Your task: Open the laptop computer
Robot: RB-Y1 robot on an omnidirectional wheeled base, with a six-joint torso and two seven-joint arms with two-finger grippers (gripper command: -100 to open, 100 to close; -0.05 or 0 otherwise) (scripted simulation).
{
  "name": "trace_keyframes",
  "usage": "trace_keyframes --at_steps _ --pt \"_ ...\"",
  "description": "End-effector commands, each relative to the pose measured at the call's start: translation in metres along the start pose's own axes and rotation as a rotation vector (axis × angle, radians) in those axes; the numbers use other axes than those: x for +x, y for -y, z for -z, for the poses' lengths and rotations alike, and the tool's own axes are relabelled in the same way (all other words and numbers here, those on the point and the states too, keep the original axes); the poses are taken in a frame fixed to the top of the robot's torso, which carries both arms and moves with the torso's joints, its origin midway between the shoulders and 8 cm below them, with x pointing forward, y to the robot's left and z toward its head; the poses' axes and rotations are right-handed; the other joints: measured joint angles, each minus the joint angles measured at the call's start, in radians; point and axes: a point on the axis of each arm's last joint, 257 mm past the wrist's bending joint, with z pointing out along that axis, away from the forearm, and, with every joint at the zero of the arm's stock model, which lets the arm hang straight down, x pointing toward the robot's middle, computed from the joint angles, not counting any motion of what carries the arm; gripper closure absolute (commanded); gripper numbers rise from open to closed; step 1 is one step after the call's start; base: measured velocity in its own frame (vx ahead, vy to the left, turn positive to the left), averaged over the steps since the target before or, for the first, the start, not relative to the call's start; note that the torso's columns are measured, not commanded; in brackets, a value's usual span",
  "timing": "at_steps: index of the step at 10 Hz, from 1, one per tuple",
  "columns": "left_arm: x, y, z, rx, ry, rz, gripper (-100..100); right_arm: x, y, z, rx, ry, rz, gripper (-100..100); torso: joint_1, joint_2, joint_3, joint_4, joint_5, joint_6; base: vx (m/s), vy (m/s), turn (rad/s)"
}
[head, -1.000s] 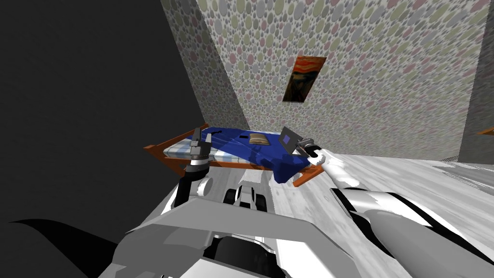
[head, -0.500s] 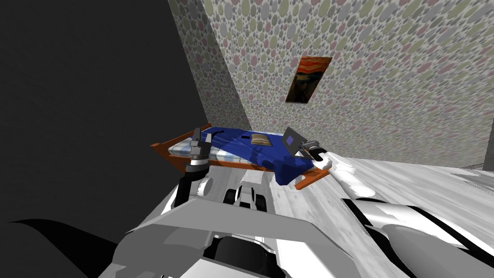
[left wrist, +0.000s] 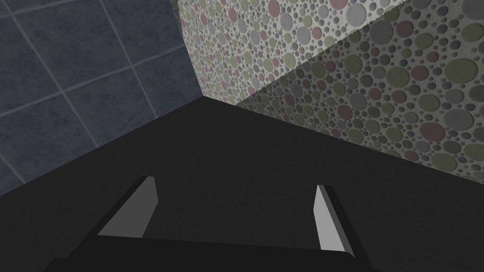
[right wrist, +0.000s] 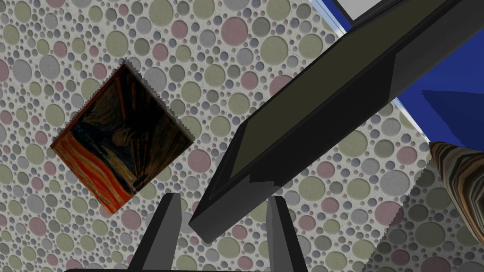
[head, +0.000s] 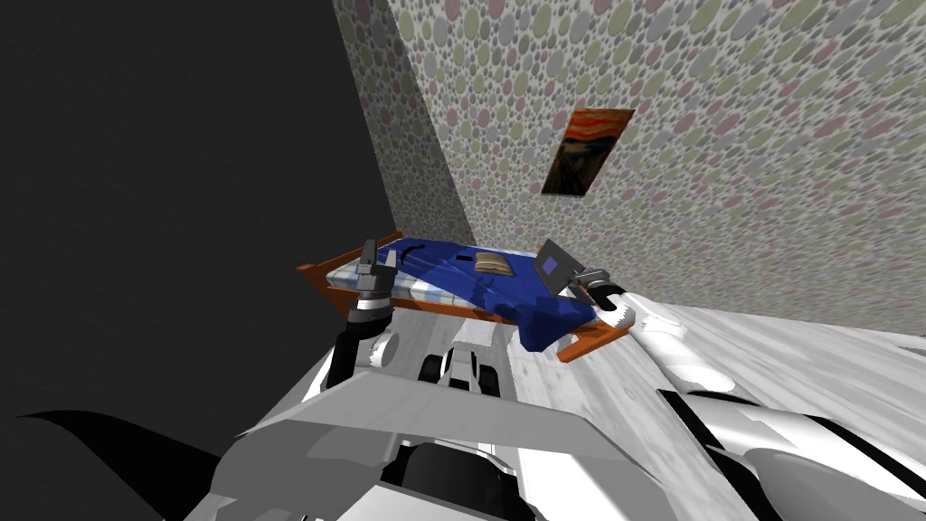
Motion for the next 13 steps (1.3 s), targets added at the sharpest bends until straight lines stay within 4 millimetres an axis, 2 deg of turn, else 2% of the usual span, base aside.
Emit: trace_keyframes --at_steps 1,3,4,5,7,8,9,11,13 --pt "0.000 0.000 0.000 0.000 0.000 0.000 0 0.021 -0.007 0.006 -0.011 -0.030 0.005 100 -0.003 -0.001 0.000 -0.001 -0.001 0.000 0.002 0.007 -0.011" --pt "0.000 0.000 0.000 0.000 0.000 0.000 0 0.021 -0.007 0.006 -0.011 -0.030 0.005 100 -0.004 0.000 0.000 -0.001 -0.002 0.000 0.001 -0.003 0.000" --pt "0.000 0.000 0.000 0.000 0.000 0.000 0 0.015 0.030 0.011 0.048 -0.022 0.004 100 -0.003 0.000 0.000 -0.001 -0.002 0.000 0.008 0.000 0.363" --pt "0.000 0.000 0.000 0.000 0.000 0.000 0 0.013 0.024 0.014 0.038 -0.013 -0.011 100 -0.004 0.000 0.000 -0.002 -0.003 0.000 0.007 0.005 -0.009" --pt "0.000 0.000 0.000 0.000 0.000 0.000 0 0.045 0.015 0.026 0.018 -0.060 0.002 100 -0.005 0.001 0.001 -0.002 -0.005 0.002 0.010 0.002 0.008" --pt "0.000 0.000 0.000 0.000 0.000 0.000 0 0.045 0.015 0.026 0.018 -0.060 0.002 100 -0.008 0.000 0.001 -0.005 -0.009 0.002 0.000 0.003 -0.021" --pt "0.000 0.000 0.000 0.000 0.000 0.000 0 0.027 0.047 0.031 0.070 -0.027 0.007 100 -0.010 -0.002 -0.001 -0.006 -0.010 0.000 -0.022 0.021 0.167" --pt "0.000 0.000 0.000 0.000 0.000 0.000 0 0.050 0.040 0.040 0.055 -0.062 -0.003 100 -0.003 -0.005 -0.003 0.000 -0.001 -0.007 -0.007 -0.001 0.084" --pt "0.000 0.000 0.000 0.000 0.000 0.000 0 0.064 0.036 0.046 0.047 -0.083 0.005 100 -0.004 -0.005 -0.002 -0.003 -0.006 -0.004 0.014 -0.010 -0.013"
